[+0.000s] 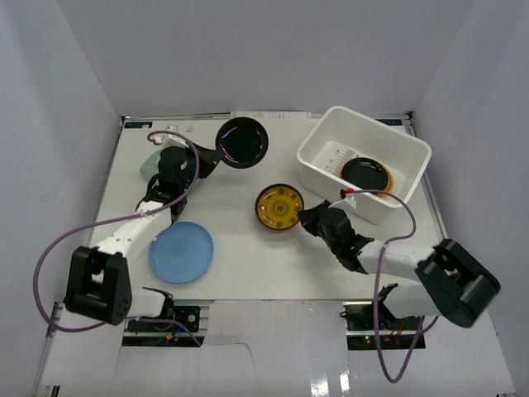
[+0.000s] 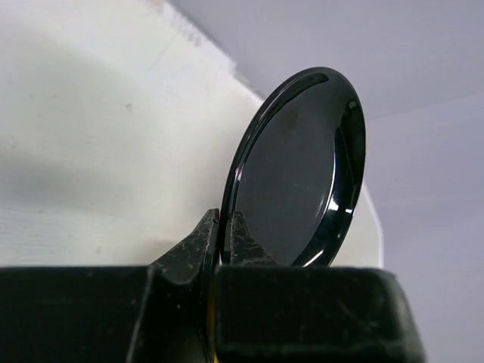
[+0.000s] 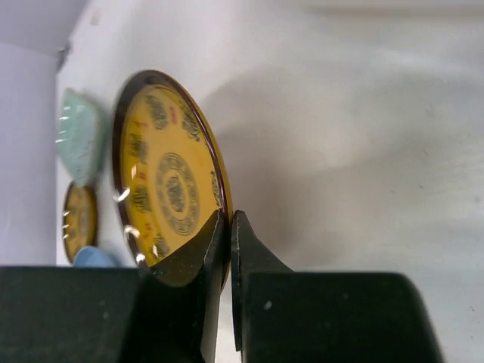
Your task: Place the plates into the plastic bin on the countertop
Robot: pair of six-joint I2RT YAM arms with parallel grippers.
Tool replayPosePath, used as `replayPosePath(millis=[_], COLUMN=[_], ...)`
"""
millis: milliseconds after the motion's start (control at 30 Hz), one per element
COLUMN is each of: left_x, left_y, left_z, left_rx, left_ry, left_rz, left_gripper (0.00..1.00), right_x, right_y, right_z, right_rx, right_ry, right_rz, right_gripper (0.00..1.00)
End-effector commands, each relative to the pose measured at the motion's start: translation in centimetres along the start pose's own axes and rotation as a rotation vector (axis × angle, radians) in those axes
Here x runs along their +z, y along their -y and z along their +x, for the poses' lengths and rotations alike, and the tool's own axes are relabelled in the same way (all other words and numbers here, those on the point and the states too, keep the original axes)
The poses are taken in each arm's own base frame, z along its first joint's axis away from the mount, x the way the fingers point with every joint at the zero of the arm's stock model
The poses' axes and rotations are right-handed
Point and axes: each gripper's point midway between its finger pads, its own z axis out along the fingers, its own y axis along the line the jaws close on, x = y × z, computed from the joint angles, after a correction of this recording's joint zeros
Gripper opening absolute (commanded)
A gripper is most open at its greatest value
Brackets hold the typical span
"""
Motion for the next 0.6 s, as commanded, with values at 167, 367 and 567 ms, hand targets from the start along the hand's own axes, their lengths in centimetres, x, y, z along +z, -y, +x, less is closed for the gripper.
replayPosePath(millis=[167, 367, 567], left_x=[-5.7, -5.8, -4.1], left_y=[11.0, 17.2, 20.9], left_z=[-3.2, 2.0, 5.4], left_rx=[-0.04, 0.037, 0.075], left_ry=[0.034, -0.07, -0.121], left_rz=[0.306, 0.423, 0.45], left_gripper=[0.0, 0.0, 0.0], right_x=[-5.7, -6.4, -3.7], right_y=[-10.7, -4.8, 2.9], right_z=[-16.4, -27.3, -30.0], right_rx=[-0.275, -0.333, -0.316], right_ry=[0.269, 0.412, 0.342], right_rz=[-0.194, 0.048, 0.277], right_gripper=[0.08, 0.08, 0.08])
